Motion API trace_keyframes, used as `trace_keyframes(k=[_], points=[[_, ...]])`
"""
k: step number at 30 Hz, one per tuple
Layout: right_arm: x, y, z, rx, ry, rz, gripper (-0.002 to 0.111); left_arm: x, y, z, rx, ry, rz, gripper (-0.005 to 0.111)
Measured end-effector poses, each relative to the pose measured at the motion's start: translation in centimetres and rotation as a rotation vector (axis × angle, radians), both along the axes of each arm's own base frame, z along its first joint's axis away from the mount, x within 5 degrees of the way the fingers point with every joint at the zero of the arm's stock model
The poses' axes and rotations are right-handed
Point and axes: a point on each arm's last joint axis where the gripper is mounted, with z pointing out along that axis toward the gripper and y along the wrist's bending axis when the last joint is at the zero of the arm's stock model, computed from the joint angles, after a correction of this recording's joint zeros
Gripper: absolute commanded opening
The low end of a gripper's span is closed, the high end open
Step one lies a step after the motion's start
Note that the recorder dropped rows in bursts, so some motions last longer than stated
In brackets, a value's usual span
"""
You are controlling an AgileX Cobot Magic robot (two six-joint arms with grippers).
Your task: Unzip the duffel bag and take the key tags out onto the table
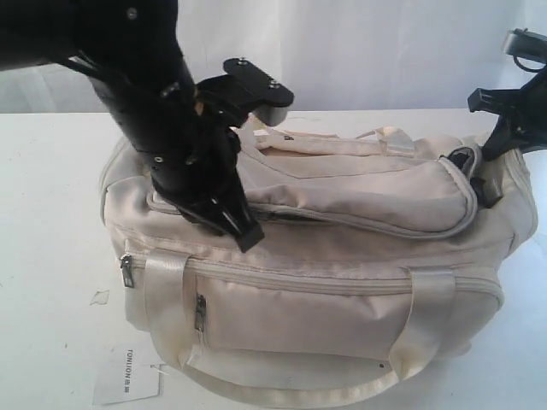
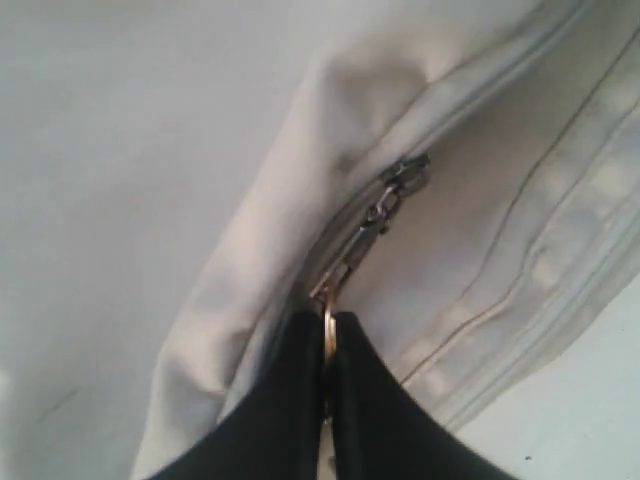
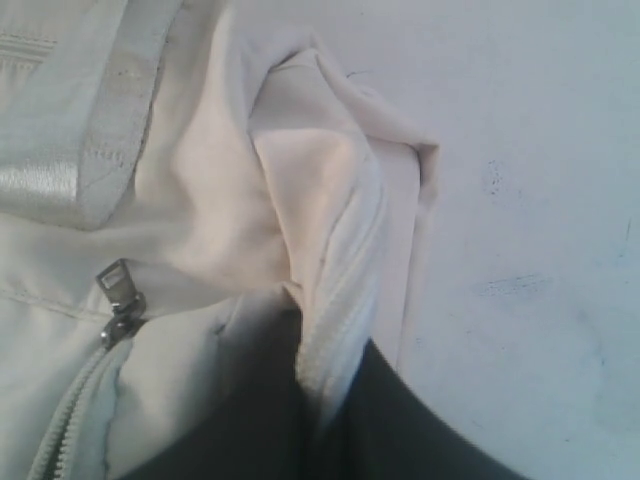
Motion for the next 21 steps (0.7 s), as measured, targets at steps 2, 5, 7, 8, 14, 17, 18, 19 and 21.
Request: trace_keyframes(k=[2, 5, 7, 8, 14, 17, 18, 19, 21], points=[[0.0, 0.0, 0.0, 0.000, 0.000, 0.000, 0.000, -0.1, 1.7, 0.1, 0.014, -0.009, 0.039, 0.000], [0.0, 0.0, 0.0, 0.000, 0.000, 0.000, 0.000, -0.4, 4.2, 0.7, 0.048, -0.051, 0.106, 0.000], [0.0, 0.0, 0.0, 0.000, 0.000, 0.000, 0.000, -0.6, 6.4, 0.6, 0.075, -0.060, 0.168, 0.000], [0.0, 0.0, 0.0, 0.000, 0.000, 0.000, 0.000, -0.7, 7.2, 0.3, 0.081, -0.062, 0.189, 0.000], [0.0, 0.0, 0.0, 0.000, 0.000, 0.000, 0.000, -1.0, 11.1, -0.8, 0.101, -0.115, 0.315, 0.000], [0.0, 0.0, 0.0, 0.000, 0.000, 0.000, 0.000, -1.3, 11.6, -0.2, 0.073, -0.160, 0.330, 0.000], [0.0, 0.0, 0.0, 0.000, 0.000, 0.000, 0.001, -1.5, 11.6, 0.0, 0.065, -0.171, 0.330, 0.000], [0.0, 0.0, 0.0, 0.000, 0.000, 0.000, 0.003, -1.6, 11.7, 0.3, 0.055, -0.181, 0.331, 0.000], [-0.1, 0.0, 0.2, -0.001, -0.004, 0.000, 0.012, -1.9, 11.7, 0.7, 0.026, -0.192, 0.331, 0.000]])
